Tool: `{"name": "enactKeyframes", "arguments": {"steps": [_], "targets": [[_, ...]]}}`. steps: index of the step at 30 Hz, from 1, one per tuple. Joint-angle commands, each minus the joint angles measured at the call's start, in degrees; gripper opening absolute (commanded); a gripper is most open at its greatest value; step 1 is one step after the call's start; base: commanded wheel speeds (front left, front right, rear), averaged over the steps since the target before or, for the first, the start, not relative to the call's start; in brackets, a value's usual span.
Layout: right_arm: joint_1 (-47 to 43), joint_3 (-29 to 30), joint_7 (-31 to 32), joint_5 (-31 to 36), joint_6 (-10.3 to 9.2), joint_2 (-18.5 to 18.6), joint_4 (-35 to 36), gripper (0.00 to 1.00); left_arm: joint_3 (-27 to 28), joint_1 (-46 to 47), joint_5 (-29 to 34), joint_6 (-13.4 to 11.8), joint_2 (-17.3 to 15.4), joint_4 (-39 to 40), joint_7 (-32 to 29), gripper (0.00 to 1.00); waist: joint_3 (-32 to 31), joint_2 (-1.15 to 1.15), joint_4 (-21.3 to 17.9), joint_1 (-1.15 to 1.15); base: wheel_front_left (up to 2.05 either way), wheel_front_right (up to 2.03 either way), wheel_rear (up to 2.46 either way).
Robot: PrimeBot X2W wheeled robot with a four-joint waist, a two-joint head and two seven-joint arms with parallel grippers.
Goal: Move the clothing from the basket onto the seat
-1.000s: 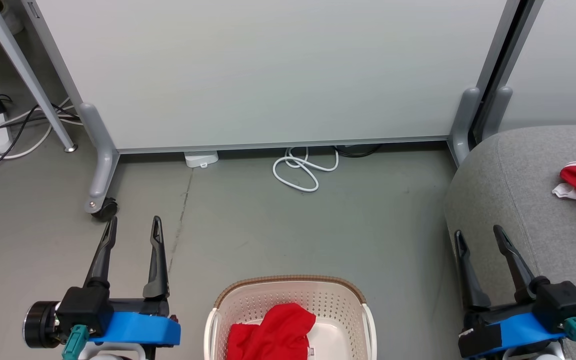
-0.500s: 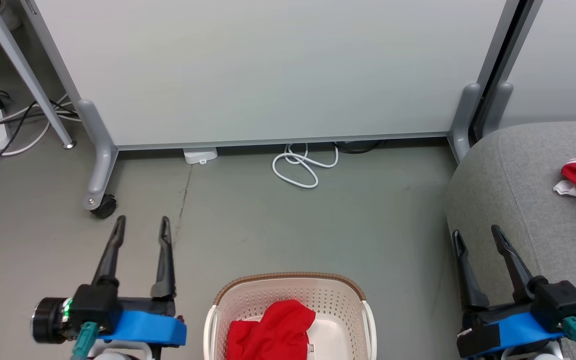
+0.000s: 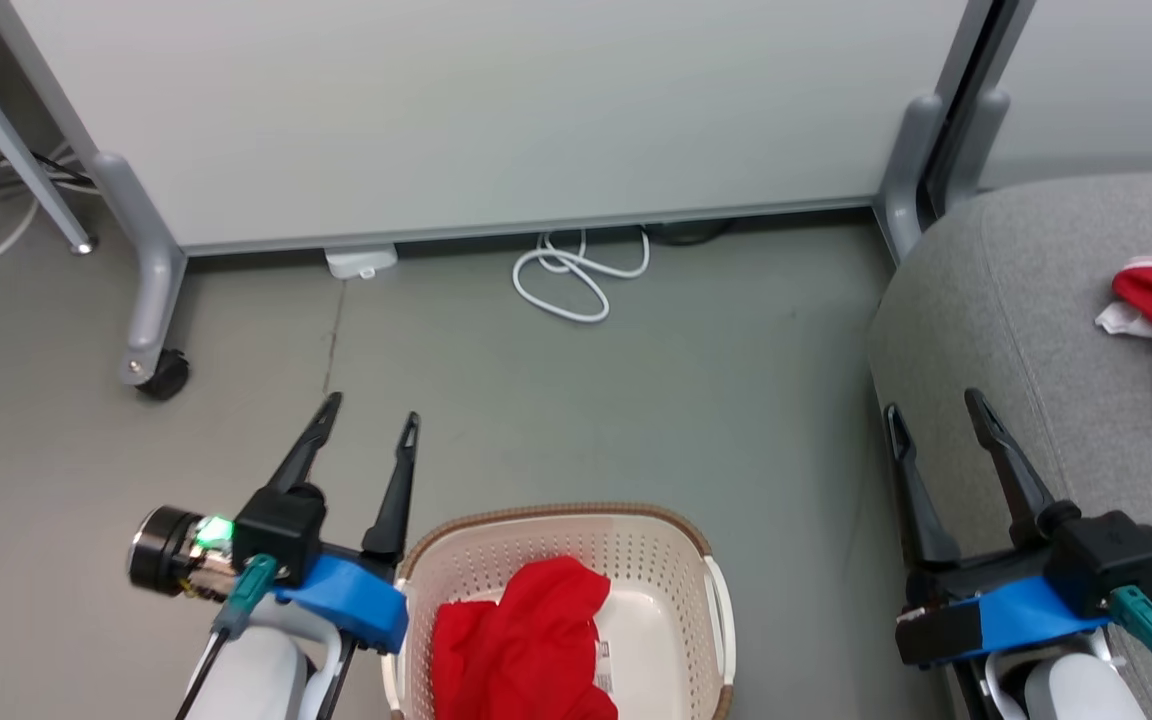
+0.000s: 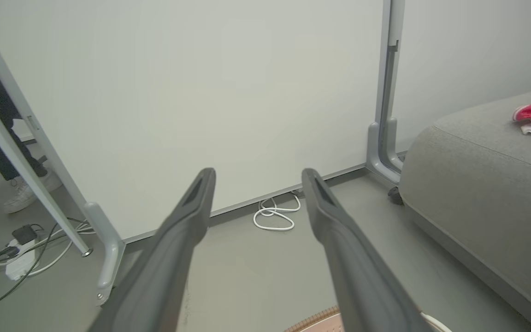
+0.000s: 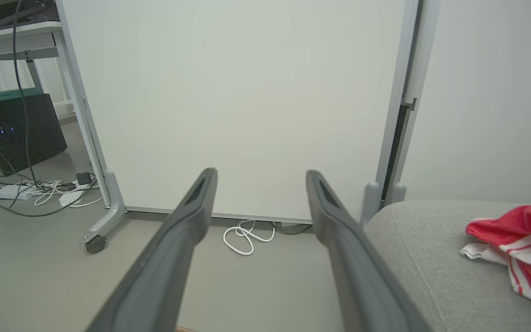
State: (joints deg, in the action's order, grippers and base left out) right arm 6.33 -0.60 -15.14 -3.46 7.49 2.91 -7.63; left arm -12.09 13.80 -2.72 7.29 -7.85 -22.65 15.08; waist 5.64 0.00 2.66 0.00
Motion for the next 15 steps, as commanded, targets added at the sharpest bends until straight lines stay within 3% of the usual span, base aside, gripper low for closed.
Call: {"name": "enactKeyframes", "arguments": {"steps": [1,15], "targets": [[1.10,-0.10,0.00,0.37,0.02,-0.03,0.42,1.00,-1.37,2.19,-0.29,0.14,-0.79,-1.46,0.14,1.00,1.60,0.00,-0.66,0.00,0.00,0.00,0.00],[8.35,-0.83,0.00,2.69,0.02,-0.02,2.94,1.00,-19.40,16.29,-6.66,0.19,-4.24,-16.91,0.14,1.00,13.96,0.00,-2.98,0.00,0.00,0.00,0.00]]}}
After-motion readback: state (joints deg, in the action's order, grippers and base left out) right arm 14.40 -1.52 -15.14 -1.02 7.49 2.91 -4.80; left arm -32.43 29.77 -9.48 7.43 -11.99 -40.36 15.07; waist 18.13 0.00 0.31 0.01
